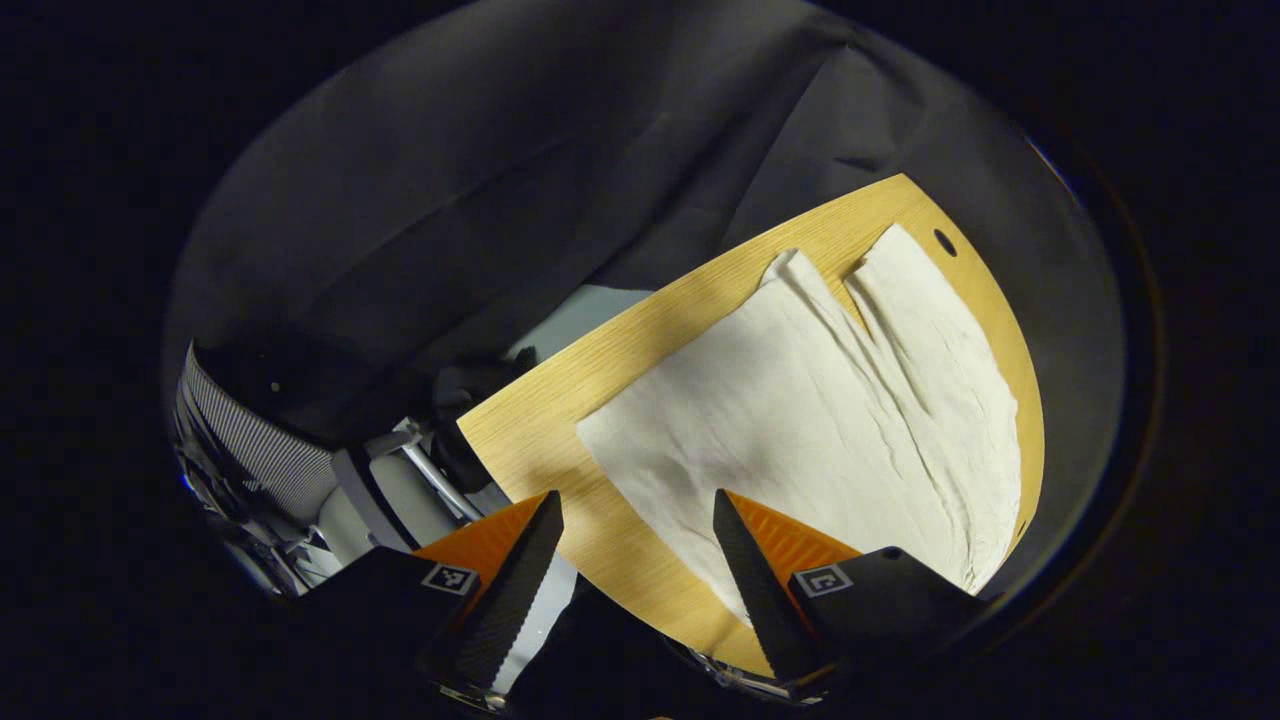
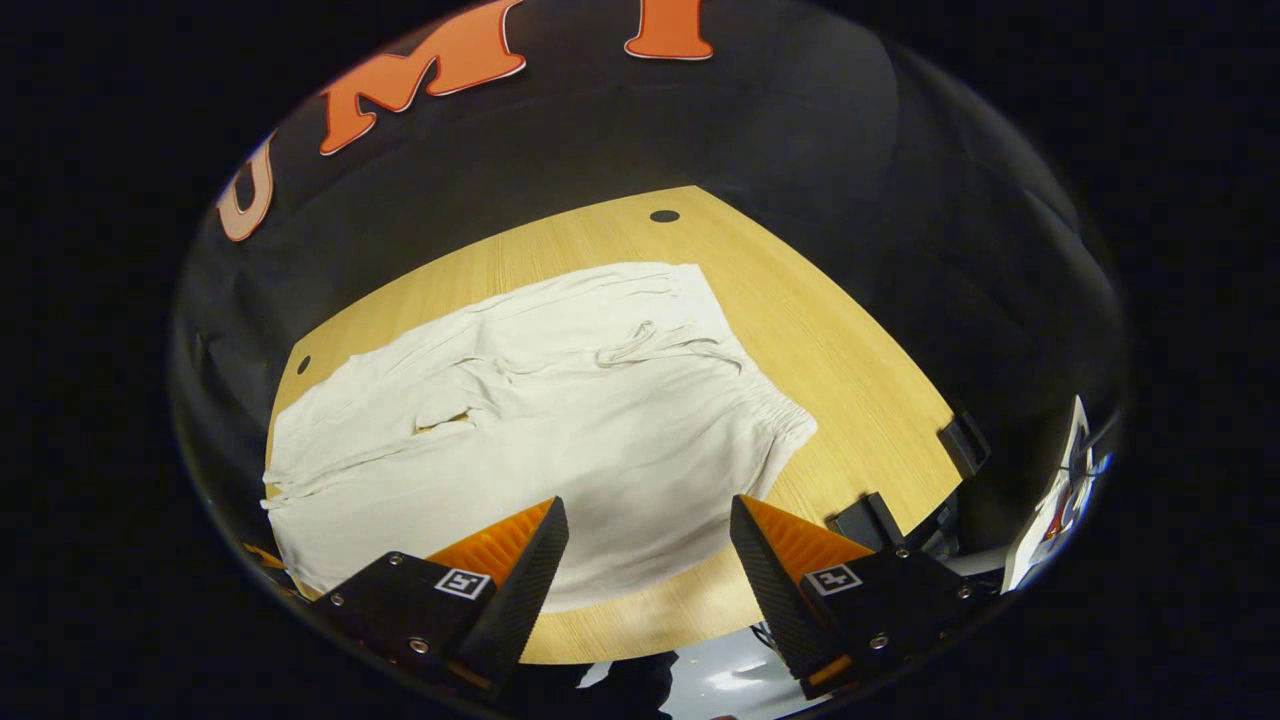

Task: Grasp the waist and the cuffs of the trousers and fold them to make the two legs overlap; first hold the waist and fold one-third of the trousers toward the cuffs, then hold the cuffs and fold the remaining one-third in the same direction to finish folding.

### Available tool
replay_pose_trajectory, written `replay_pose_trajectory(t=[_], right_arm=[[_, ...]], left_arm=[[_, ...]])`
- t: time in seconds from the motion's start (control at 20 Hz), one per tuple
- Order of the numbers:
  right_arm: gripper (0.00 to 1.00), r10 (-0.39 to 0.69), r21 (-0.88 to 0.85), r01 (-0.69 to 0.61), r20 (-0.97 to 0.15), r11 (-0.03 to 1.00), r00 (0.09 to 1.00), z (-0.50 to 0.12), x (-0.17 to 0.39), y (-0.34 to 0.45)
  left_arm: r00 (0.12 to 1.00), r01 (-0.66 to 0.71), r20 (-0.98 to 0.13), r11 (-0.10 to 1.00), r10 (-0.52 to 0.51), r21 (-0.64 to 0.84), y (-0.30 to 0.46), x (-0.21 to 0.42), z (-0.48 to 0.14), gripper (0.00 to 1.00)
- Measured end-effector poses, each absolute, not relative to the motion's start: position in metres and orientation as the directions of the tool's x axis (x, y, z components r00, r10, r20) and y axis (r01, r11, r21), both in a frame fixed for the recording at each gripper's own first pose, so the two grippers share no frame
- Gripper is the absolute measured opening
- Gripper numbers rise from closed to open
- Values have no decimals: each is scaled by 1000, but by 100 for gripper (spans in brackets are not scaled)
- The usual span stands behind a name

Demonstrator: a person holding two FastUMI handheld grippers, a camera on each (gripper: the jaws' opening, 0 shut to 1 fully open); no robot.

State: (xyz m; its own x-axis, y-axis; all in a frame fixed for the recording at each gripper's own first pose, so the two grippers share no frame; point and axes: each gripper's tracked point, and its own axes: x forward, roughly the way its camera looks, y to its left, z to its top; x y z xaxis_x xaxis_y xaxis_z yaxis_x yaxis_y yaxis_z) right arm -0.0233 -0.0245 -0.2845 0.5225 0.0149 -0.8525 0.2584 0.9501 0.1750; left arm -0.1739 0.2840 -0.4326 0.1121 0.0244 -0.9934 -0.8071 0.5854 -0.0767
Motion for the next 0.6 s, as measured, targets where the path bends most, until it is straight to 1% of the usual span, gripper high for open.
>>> replay_pose_trajectory(t=[0.05, 0.1, 0.25, 0.35, 0.45, 0.5, 0.55, 0.6], right_arm=[[98, 13, 175, 268, -858, 947, 514, -287, -24, -22], [98, 8, 172, 279, -863, 945, 505, -290, -22, -21], [98, -2, 163, 304, -878, 939, 479, -296, -23, -19], [98, -12, 156, 319, -885, 935, 466, -300, -22, -16], [96, -17, 155, 333, -888, 930, 460, -301, -21, -14], [94, -17, 157, 340, -888, 927, 459, -302, -20, -13], [94, -22, 155, 348, -890, 925, 455, -304, -21, -13], [94, -24, 153, 354, -893, 923, 450, -306, -22, -14]], left_arm=[[93, -807, -995, 587, 20, -64, 286, -173, -440, 95], [71, -806, -997, 590, 16, -48, 287, -171, -446, 99], [20, -800, -1000, 600, 6, -12, 289, -164, -458, 99], [-9, -792, -1000, 611, 20, 19, 292, -162, -466, 99], [-16, -793, -1000, 609, 18, 24, 292, -155, -470, 98], [-22, -787, -999, 617, 24, 32, 292, -153, -468, 93], [-25, -781, -999, 623, 30, 39, 291, -151, -467, 92], [-18, -785, -999, 619, 31, 33, 288, -146, -468, 94]])
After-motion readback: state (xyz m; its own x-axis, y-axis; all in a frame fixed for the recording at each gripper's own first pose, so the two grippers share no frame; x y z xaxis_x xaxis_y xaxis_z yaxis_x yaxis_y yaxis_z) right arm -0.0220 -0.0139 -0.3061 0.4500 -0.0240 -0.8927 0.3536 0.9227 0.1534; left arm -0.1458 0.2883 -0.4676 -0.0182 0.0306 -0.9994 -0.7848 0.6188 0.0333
